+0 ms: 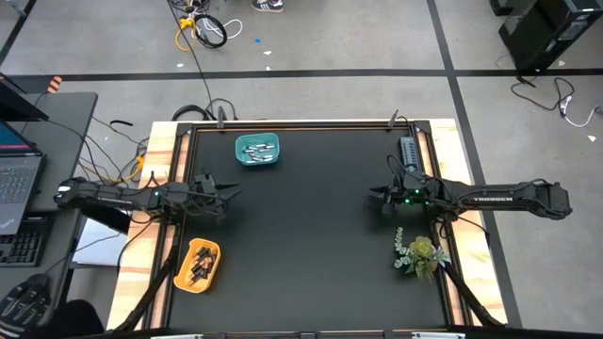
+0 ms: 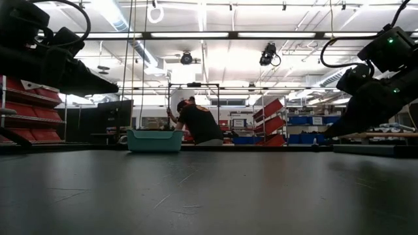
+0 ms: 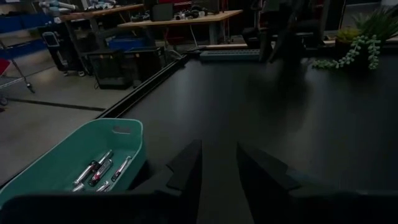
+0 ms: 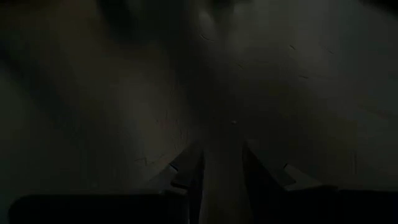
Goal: Sort batteries
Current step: Return to Home Position
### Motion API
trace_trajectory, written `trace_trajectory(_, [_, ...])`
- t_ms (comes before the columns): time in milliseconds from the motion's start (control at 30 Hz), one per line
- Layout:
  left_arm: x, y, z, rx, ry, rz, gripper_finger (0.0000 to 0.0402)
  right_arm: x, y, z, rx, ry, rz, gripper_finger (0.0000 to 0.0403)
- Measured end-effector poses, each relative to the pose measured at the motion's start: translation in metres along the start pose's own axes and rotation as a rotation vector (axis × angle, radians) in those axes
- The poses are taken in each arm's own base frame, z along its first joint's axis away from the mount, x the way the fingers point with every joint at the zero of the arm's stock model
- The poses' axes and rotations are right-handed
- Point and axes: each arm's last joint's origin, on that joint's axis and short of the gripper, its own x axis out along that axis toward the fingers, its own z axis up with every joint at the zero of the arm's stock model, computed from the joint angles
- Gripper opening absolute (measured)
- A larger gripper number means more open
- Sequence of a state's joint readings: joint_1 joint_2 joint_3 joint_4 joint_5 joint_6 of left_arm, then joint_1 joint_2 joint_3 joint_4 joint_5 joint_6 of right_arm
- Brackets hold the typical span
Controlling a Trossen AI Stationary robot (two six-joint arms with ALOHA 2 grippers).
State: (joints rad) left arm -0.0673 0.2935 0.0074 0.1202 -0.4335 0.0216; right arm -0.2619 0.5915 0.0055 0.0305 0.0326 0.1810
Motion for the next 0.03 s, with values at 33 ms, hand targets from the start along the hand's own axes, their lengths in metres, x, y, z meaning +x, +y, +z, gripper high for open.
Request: trace_trajectory(33, [0.0,0.0,0.0,0.0,0.0,0.0,0.0115,0.0,0.0,0.0,0.0,0.0,0.0,0.0098])
